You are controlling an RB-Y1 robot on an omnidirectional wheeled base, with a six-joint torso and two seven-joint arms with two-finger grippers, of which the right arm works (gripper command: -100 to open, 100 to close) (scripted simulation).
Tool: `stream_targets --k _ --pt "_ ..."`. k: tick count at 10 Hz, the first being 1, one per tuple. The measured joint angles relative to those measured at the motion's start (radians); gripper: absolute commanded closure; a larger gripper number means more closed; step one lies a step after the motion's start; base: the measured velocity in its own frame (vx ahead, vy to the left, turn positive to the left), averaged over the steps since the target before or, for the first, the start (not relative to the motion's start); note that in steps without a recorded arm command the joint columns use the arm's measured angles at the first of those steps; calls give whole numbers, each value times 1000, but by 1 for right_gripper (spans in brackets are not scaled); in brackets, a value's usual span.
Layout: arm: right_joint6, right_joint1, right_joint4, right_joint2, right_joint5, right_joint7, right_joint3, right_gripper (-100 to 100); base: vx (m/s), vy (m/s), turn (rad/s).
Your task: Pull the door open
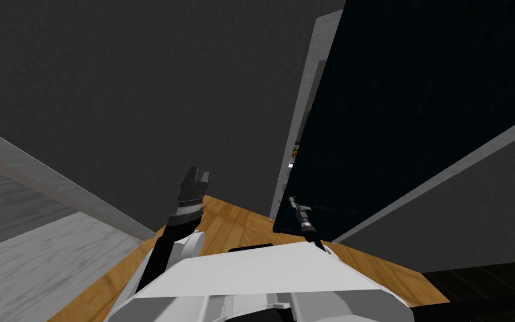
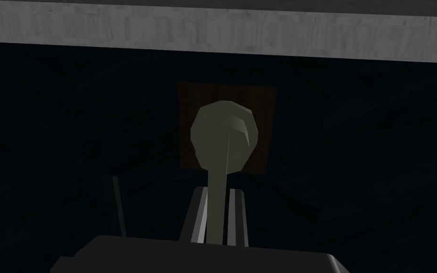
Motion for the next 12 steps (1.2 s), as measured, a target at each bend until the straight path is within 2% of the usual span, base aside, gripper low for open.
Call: stream_targets --k 1,2,6,7,10,12 --pt "-6 5 -3 -8 5 -11 9 100 -105 -17 28" --pt "-5 7 -1 -7 7 -14 12 100 -146 -13 127" --pt "-50 43 -10 -41 18 -53 45 100 -200 -48 116" --pt "-69 47 1 -51 23 -68 58 100 -209 -55 109" --pt "-102 83 -19 -80 34 -101 90 100 -200 -46 90" --pt "-113 95 -12 -86 35 -108 97 100 -170 -57 174"
